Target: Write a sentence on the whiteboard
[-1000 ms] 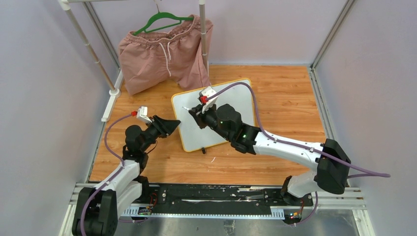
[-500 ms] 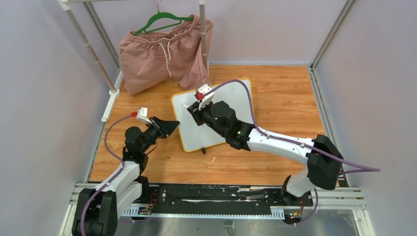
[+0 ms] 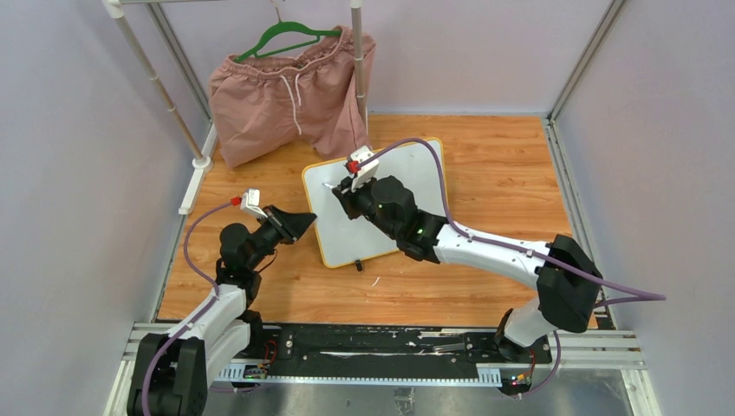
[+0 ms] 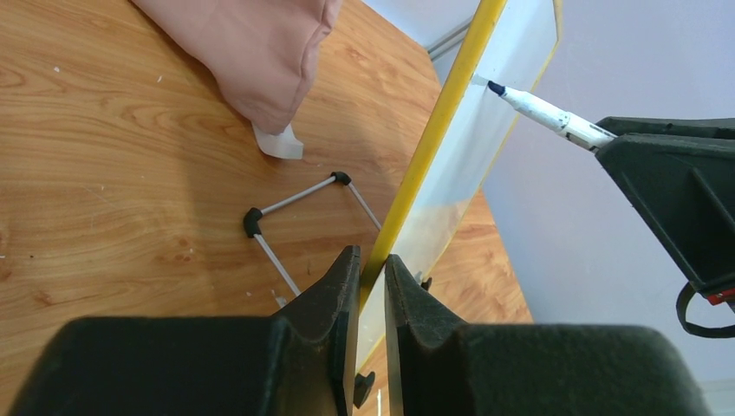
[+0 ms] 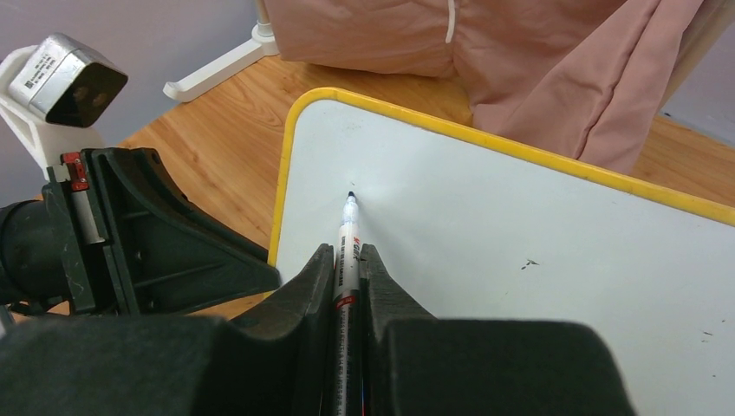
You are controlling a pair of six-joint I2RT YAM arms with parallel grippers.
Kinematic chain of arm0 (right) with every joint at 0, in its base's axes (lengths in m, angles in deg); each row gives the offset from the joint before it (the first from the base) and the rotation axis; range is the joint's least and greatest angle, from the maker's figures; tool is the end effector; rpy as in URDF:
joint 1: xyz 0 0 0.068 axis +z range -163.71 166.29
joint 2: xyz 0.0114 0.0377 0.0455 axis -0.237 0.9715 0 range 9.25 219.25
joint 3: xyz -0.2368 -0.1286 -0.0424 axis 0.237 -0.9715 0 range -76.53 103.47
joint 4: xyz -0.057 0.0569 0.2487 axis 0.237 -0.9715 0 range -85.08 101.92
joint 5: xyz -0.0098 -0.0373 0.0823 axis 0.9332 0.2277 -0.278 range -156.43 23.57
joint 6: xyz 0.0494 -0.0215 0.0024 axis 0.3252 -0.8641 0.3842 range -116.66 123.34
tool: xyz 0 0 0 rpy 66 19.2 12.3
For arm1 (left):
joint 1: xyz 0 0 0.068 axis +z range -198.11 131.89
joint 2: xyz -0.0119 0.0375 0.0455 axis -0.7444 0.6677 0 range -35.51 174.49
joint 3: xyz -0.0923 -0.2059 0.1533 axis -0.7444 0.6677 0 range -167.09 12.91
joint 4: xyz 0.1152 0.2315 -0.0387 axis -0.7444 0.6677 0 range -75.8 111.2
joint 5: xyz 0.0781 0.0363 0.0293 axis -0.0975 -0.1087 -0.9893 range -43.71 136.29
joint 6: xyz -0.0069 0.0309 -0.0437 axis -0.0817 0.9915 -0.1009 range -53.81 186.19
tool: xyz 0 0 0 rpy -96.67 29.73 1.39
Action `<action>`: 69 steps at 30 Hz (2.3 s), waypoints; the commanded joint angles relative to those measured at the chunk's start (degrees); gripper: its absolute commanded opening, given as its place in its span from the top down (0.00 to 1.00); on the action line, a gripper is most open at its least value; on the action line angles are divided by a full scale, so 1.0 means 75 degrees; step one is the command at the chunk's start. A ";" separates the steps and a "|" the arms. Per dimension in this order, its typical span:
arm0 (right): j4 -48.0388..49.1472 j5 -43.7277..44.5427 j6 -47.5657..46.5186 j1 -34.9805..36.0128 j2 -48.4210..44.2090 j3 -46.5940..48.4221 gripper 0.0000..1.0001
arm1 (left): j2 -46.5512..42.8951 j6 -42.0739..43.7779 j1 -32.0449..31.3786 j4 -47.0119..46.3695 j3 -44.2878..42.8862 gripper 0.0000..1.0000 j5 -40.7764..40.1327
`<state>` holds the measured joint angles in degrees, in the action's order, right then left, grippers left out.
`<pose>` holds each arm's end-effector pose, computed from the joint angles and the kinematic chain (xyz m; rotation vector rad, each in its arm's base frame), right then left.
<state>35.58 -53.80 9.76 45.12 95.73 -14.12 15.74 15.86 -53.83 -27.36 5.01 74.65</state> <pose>0.1933 0.3045 0.3311 -0.5537 1.5265 0.7136 0.1769 -0.0346 0.1916 -0.2561 1.7044 -1.1359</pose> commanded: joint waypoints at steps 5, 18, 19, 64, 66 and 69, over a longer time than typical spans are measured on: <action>0.0232 0.0022 0.0240 -0.0162 0.0109 0.0112 1.00 | -0.0107 0.0053 -0.0026 -0.0365 0.0048 0.89 0.0062; 0.0181 0.0133 0.0282 -0.0180 -0.0246 -0.0464 1.00 | -0.0094 0.0077 -0.0029 -0.0370 0.0022 0.94 0.0045; 0.0169 0.0144 0.0284 -0.0181 -0.0272 -0.0503 1.00 | -0.0103 0.0077 -0.0024 -0.0376 0.0016 0.94 0.0044; -0.0166 -0.0156 0.0848 -0.0448 -0.0246 -0.0160 1.00 | -0.0119 0.0030 -0.0023 -0.0470 0.0011 0.96 0.0097; -0.0178 -0.0234 0.0893 -0.0451 -0.0245 -0.0176 1.00 | -0.0125 0.0030 -0.0020 -0.0470 0.0022 0.97 0.0098; -0.0220 -0.0329 0.0938 -0.0449 -0.0245 -0.0189 1.00 | -0.0121 0.0031 -0.0025 -0.0470 0.0025 0.97 0.0091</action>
<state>34.45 -55.09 15.59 42.43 93.39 -16.92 15.65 16.30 -53.85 -27.71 5.01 74.82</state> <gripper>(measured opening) 0.150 0.166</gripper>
